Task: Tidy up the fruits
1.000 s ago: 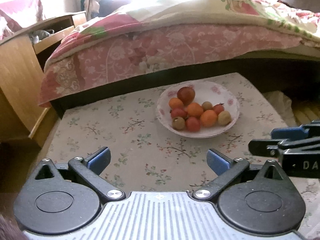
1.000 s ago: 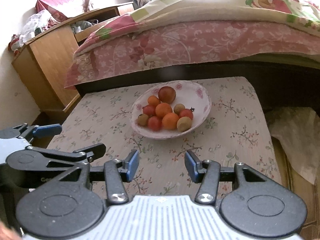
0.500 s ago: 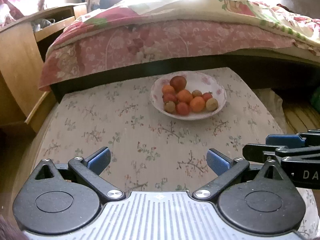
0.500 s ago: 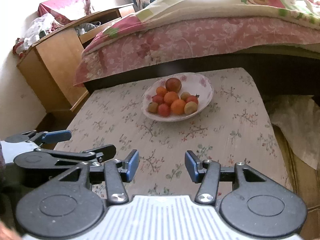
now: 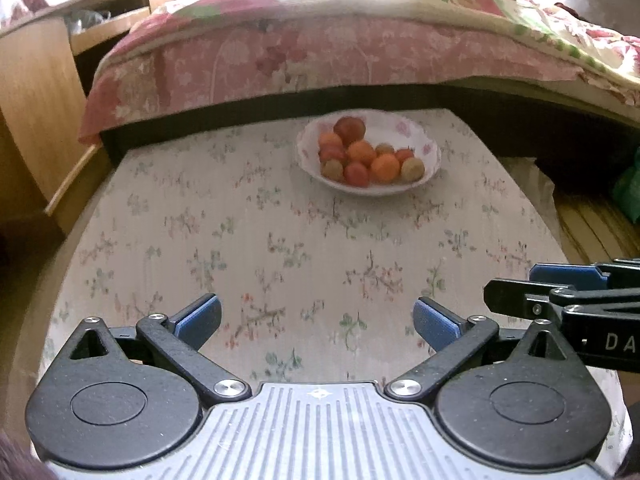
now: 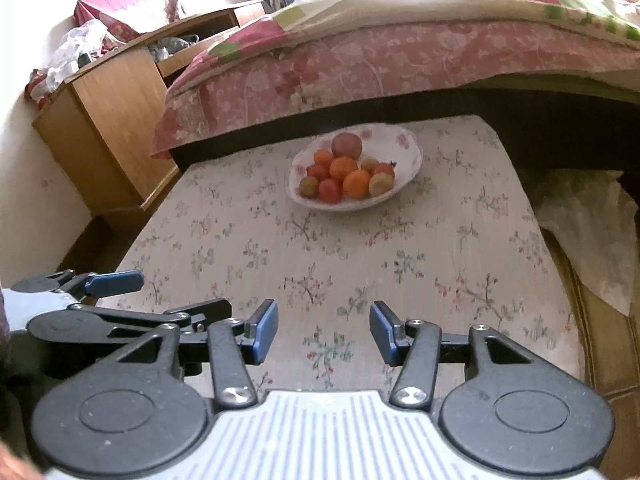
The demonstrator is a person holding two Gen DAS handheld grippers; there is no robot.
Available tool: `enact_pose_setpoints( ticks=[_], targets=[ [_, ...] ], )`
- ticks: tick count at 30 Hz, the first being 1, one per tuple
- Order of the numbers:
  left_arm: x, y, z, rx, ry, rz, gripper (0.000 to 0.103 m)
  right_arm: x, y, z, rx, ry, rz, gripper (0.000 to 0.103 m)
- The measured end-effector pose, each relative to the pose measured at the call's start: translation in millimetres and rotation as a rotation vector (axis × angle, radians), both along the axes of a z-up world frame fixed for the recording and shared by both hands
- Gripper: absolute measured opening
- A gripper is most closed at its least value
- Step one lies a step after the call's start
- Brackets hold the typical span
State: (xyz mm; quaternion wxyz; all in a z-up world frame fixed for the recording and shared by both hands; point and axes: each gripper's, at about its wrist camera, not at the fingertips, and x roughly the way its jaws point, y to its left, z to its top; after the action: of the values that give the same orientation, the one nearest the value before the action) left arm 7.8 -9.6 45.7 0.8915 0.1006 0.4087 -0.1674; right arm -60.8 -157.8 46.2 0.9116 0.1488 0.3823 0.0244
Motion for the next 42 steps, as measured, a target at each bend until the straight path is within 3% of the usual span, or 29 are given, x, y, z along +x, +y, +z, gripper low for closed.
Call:
enact_pose_setpoints(
  ticks=[42],
  targets=[
    [-15.5,3.3,-9.2,0.072,-0.001,0.021,0.102,-11.8,9.4,-14.8,-0.004,0.048,0.014,0.051]
  ],
)
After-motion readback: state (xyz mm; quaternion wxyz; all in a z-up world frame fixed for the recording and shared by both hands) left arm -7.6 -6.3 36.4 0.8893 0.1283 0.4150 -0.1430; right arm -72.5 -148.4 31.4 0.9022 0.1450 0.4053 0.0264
